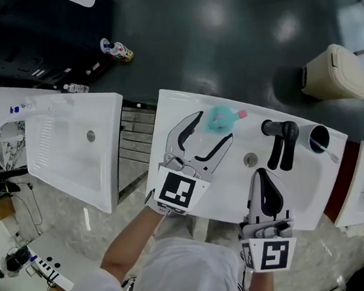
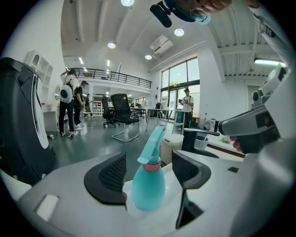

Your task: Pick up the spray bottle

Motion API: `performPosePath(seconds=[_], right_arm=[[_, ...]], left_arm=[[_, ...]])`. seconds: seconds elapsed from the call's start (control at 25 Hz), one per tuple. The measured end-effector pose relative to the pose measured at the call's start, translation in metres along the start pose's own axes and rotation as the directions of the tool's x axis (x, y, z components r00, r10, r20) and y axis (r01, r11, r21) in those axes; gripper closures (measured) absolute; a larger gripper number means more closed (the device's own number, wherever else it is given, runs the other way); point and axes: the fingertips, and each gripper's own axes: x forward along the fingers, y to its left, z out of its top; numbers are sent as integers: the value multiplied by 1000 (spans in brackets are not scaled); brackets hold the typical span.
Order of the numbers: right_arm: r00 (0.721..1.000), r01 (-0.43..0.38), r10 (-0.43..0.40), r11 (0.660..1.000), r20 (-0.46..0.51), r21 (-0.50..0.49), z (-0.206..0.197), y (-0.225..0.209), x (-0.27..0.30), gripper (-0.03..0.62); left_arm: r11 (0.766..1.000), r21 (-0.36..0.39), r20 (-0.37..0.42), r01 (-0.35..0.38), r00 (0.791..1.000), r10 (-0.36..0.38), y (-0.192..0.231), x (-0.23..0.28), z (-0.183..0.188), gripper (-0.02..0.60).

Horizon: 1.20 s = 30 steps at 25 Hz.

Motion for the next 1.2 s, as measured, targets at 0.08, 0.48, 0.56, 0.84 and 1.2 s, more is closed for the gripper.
performPosePath(seconds=[0.08,0.48,0.56,0.84,1.2], right_arm=[[1000,2,-2,1000,-6,2,-3,-2,2,588],[1000,-8,8,1000,-21,7,-10,-4,10,588],[1000,-6,6,1000,-22,6,-12,-4,10,588],[1000,-8,8,1000,-23,12,-15,-1,8,588],[1000,3,-3,1000,-16,1,-16,3,-1,588]], left_arm=[[1000,13,-1,14,1000,-14,0,5,-1,287],[979,172,-13,107,994,-106,-5,20,-1,287],[975,183,-21,127,992,-125,-7,23,-2,308],[970,202,-36,138,990,-134,-7,27,-6,434],[973,185,-39,138,990,-133,-8,26,-8,440]])
